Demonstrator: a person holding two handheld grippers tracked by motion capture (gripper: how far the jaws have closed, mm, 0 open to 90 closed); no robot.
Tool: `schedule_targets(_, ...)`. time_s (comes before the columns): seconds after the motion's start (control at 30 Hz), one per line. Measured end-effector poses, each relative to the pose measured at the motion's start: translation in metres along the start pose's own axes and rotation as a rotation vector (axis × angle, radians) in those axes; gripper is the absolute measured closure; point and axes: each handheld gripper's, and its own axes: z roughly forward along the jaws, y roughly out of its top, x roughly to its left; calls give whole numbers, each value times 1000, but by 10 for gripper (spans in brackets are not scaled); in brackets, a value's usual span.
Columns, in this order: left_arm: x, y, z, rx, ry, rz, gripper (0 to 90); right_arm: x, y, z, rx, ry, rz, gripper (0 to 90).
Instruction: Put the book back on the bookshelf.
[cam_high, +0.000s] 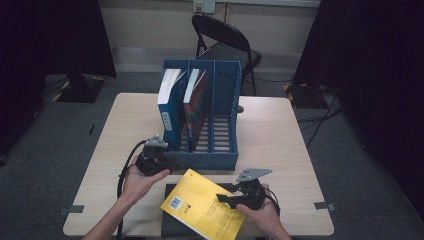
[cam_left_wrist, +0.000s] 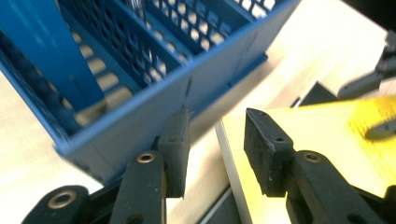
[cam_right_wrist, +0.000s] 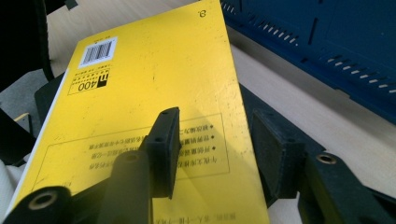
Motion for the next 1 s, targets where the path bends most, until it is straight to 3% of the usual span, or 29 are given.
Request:
schedule_targets(0.13, -3, -13, 1, 37, 16, 10, 569, 1, 5, 5, 6, -13, -24, 569)
schedule_targets(0.17, -6, -17, 1, 20, 50, 22, 564, 1, 7, 7, 4, -18, -29, 581)
schedule_targets(0.2, -8, -19, 0, 31, 58, 38, 558, 2, 9, 9, 7, -26, -36, 589)
schedule_targets(0.3, -7, -24, -4, 30, 23, -3, 544, 3, 15, 15, 17, -17, -56, 611)
schedule_targets(0.37, -7, -28, -4, 33, 39, 2, 540, 6, 19, 21, 24, -4, -73, 617)
schedule_targets(0.53, -7, -40, 1, 48, 31, 4, 527, 16, 29, 34, 39, 8, -111, 617)
schedule_targets(0.6, -5, -43, 1, 36, 15, -2, 531, 16, 29, 35, 36, 25, -106, 559)
schedule_targets(0.67, -3, -45, 1, 32, 4, -15, 529, 14, 28, 30, 33, 32, -83, 546)
schedule_targets(0.73, -4, -47, 1, 20, 12, 3, 529, 11, 25, 22, 13, 31, -68, 546)
schedule_targets(0.8, -3, -48, 1, 28, -22, -24, 525, 8, 20, 11, -3, 29, -44, 553)
schedule_targets(0.9, -5, -52, 1, 9, -26, -24, 527, 3, 8, -4, -14, -2, -14, 555)
schedule_targets(1.0, -4, -53, 0, 19, -42, -52, 550, 1, -4, -17, -15, -29, 5, 559)
